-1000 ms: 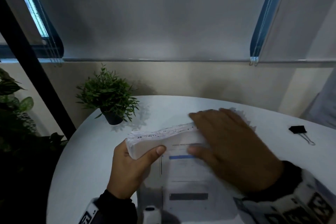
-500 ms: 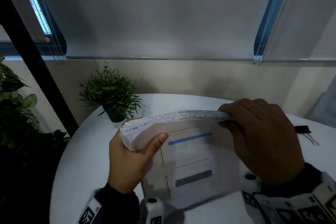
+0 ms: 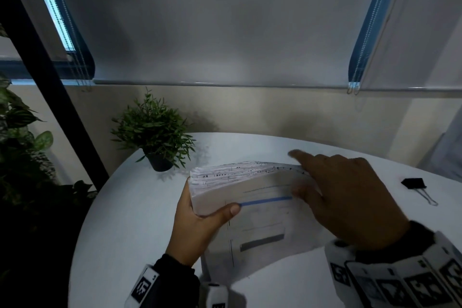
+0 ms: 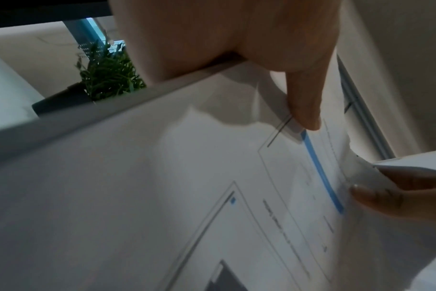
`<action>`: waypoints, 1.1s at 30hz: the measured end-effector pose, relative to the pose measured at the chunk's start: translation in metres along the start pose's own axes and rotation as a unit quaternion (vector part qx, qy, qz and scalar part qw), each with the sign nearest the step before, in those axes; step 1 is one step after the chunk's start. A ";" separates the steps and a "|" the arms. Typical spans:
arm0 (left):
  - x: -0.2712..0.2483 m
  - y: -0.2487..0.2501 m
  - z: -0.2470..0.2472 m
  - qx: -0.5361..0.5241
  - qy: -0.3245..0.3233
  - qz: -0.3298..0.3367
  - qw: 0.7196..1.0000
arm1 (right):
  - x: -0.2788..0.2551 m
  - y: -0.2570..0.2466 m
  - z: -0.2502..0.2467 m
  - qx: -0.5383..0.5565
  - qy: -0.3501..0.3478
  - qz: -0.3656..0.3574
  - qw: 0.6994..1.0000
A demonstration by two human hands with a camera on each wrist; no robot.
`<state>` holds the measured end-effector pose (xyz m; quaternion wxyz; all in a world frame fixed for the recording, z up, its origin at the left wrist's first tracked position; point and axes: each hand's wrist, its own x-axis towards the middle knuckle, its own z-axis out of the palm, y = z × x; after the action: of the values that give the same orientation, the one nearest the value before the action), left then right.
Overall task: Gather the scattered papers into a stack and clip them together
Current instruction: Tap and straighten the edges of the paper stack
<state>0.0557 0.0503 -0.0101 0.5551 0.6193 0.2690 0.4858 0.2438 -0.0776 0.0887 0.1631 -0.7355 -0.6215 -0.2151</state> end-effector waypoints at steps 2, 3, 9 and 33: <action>0.005 0.001 -0.001 -0.005 -0.014 -0.005 1.000 | 0.010 0.003 -0.008 -0.027 -0.019 0.017 0.999; 0.007 0.001 -0.002 -0.007 -0.022 -0.008 1.000 | 0.014 0.000 -0.011 -0.025 -0.021 0.024 0.999; 0.016 0.000 -0.001 -0.014 -0.035 -0.018 0.999 | 0.008 -0.022 -0.007 -0.041 -0.042 -0.029 0.998; 0.019 0.008 0.001 -0.005 -0.043 0.008 0.999 | 0.027 0.055 -0.015 0.197 -0.211 0.012 0.958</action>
<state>0.0621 0.0641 0.0036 0.5653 0.6390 0.2369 0.4647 0.2996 -0.0723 0.1172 0.1725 -0.7247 -0.6631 0.0731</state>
